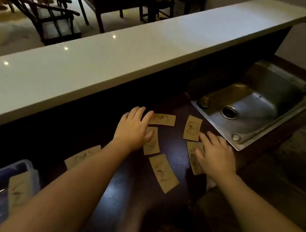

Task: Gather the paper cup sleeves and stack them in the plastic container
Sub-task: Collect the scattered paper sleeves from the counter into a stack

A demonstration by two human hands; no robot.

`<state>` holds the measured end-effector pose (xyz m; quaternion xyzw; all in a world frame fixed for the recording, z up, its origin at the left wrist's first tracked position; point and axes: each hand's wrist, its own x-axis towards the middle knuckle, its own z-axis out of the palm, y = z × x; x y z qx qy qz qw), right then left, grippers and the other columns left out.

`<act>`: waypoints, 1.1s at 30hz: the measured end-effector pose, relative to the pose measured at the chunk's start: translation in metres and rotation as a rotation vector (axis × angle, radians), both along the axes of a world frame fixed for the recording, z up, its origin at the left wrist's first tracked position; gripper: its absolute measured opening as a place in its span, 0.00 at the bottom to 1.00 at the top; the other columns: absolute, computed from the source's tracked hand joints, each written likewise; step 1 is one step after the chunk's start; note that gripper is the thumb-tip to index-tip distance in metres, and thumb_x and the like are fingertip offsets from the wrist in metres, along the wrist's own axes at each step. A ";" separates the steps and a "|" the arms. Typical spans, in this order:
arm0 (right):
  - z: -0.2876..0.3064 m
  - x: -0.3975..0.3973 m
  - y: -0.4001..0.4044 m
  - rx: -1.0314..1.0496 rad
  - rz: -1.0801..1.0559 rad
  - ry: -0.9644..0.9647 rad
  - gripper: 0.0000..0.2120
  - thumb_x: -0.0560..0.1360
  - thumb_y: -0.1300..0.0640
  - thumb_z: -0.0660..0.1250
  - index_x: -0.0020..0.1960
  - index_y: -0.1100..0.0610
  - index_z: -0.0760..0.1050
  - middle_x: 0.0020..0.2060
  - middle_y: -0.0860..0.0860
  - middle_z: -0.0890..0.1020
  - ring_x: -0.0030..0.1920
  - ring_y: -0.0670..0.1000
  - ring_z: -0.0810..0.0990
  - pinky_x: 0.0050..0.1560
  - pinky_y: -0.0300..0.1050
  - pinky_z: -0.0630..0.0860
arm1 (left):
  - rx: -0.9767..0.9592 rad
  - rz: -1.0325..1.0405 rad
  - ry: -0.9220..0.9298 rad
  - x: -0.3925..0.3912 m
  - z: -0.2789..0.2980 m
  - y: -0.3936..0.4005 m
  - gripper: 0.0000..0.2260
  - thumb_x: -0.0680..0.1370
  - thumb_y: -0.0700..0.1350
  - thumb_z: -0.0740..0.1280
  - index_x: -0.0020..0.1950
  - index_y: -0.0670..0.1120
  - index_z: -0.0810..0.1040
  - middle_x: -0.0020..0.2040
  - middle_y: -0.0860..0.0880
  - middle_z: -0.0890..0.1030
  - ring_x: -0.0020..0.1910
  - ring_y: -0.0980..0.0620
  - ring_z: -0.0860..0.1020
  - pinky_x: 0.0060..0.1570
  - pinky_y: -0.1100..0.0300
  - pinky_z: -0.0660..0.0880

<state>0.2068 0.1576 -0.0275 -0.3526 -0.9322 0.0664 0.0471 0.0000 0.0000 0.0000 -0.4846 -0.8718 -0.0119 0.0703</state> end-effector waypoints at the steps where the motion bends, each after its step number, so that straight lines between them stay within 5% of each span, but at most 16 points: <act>1: -0.004 0.000 0.002 -0.038 -0.019 -0.034 0.26 0.76 0.46 0.59 0.73 0.51 0.63 0.72 0.53 0.68 0.69 0.57 0.66 0.62 0.55 0.67 | -0.043 0.032 -0.023 0.001 -0.005 0.005 0.28 0.78 0.58 0.57 0.75 0.48 0.60 0.74 0.43 0.65 0.73 0.43 0.61 0.68 0.46 0.62; 6: -0.031 -0.001 0.006 -0.157 -0.109 -0.033 0.25 0.76 0.43 0.58 0.70 0.52 0.65 0.64 0.56 0.73 0.62 0.59 0.69 0.56 0.54 0.70 | -0.117 0.327 -0.243 0.006 -0.032 0.023 0.25 0.77 0.60 0.59 0.65 0.44 0.69 0.61 0.42 0.75 0.60 0.41 0.73 0.54 0.48 0.71; 13: -0.046 -0.010 -0.001 -0.391 -0.516 0.037 0.32 0.70 0.36 0.64 0.59 0.62 0.71 0.57 0.61 0.73 0.58 0.61 0.72 0.52 0.54 0.72 | -0.065 0.711 -0.652 0.002 -0.055 0.036 0.38 0.70 0.67 0.65 0.66 0.39 0.66 0.64 0.39 0.72 0.62 0.39 0.72 0.57 0.46 0.73; 26: -0.048 -0.025 0.004 -0.533 -0.704 0.020 0.29 0.65 0.43 0.73 0.58 0.61 0.72 0.57 0.60 0.77 0.59 0.63 0.74 0.54 0.54 0.75 | 0.057 0.867 -0.977 -0.008 -0.061 0.044 0.34 0.65 0.51 0.77 0.65 0.41 0.68 0.64 0.40 0.72 0.61 0.39 0.74 0.56 0.45 0.76; 33: -0.046 -0.017 0.001 -0.738 -0.694 0.161 0.14 0.70 0.50 0.73 0.50 0.57 0.77 0.47 0.55 0.82 0.48 0.57 0.80 0.46 0.51 0.77 | 0.284 0.716 -1.063 -0.012 -0.063 0.013 0.18 0.73 0.41 0.68 0.61 0.42 0.70 0.56 0.41 0.79 0.53 0.40 0.78 0.51 0.49 0.78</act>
